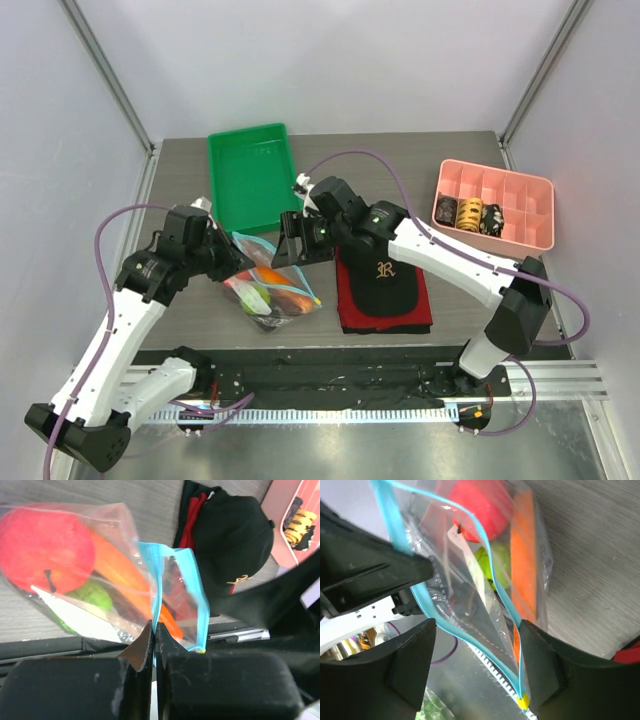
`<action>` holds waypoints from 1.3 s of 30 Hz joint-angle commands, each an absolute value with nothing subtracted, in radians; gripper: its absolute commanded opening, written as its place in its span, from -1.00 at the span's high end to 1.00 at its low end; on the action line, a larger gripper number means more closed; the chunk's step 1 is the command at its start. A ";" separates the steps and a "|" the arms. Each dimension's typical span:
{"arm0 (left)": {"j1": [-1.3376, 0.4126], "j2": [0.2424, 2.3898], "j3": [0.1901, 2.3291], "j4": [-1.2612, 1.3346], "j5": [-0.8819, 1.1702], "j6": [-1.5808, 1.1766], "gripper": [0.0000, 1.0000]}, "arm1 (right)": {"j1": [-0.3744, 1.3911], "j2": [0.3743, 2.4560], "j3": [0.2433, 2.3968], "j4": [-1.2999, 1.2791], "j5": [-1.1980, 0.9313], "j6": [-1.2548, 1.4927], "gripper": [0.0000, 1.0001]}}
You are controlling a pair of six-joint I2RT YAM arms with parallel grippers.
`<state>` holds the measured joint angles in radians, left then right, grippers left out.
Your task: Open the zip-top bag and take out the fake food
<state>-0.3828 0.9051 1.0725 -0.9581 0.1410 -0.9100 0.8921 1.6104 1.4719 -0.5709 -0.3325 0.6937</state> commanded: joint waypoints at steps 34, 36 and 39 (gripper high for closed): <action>-0.379 0.810 0.986 -0.746 0.192 -0.953 1.00 | 1.023 1.836 1.543 -0.755 -0.261 0.601 0.13; -0.379 0.811 0.974 -0.742 0.195 -0.951 1.00 | 1.022 1.842 1.545 -0.739 -0.255 0.617 0.30; -0.379 0.805 0.951 -0.730 0.196 -0.953 1.00 | 1.026 1.851 1.546 -0.724 -0.268 0.637 0.32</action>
<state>-0.3828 0.8200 0.9737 -0.7982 0.1844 -0.9443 1.0153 1.8515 1.5394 -0.7815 -0.2794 0.5911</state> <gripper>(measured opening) 0.003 0.353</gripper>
